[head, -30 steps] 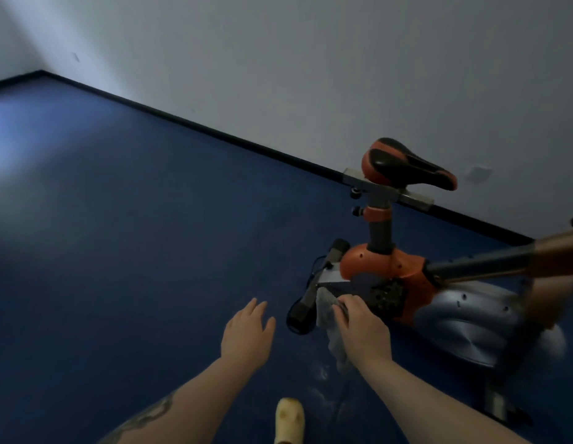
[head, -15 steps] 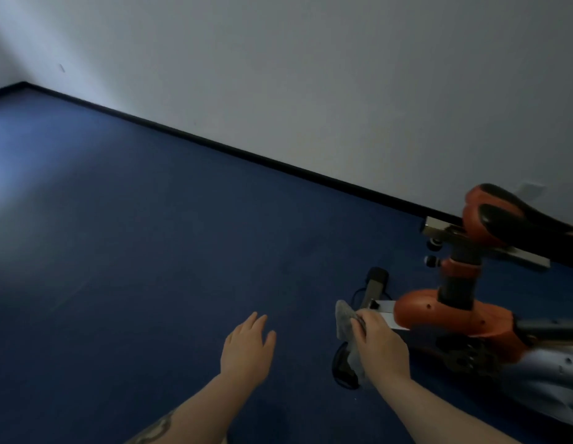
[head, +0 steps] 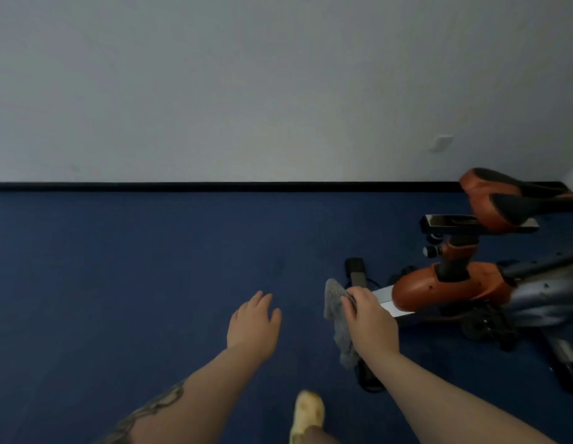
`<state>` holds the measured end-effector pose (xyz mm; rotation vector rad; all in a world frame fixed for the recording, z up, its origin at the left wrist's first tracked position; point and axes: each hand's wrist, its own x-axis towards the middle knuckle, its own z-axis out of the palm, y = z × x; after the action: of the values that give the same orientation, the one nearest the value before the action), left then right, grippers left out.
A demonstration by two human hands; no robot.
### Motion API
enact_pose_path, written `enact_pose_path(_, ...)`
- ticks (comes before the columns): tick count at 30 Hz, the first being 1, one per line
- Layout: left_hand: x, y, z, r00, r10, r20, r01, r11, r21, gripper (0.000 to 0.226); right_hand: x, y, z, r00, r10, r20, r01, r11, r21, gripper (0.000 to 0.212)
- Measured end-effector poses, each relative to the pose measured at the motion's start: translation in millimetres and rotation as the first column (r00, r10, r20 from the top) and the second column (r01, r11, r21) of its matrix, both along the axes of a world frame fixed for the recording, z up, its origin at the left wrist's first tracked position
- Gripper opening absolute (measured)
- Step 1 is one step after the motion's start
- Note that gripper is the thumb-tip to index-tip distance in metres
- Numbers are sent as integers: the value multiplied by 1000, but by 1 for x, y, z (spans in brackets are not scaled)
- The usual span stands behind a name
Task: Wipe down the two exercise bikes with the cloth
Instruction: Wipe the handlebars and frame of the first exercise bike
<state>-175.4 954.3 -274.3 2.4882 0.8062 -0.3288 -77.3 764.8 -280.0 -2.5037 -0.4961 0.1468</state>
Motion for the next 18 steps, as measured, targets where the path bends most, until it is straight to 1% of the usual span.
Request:
enact_pose_path(5,81,50,-18,993,-115,-24,115,993,-6,53,64,50,-18,995,-95,-5,95,995,-20,18)
enact_pose_path(9,153,97,-20,984,-168,-58,168,986,7,53,122,85,-21,979,-198,-57,197,980,-29,20)
enact_pose_path(15,272,158,1,979,-206,11,206,979,9,52,222,133,2,948,-305,-92,307,952,10,21)
enact_pose_path(18,329,186,6,964,-264,26,264,964,8,52,269,158,8,929,-364,-62,366,930,27,20)
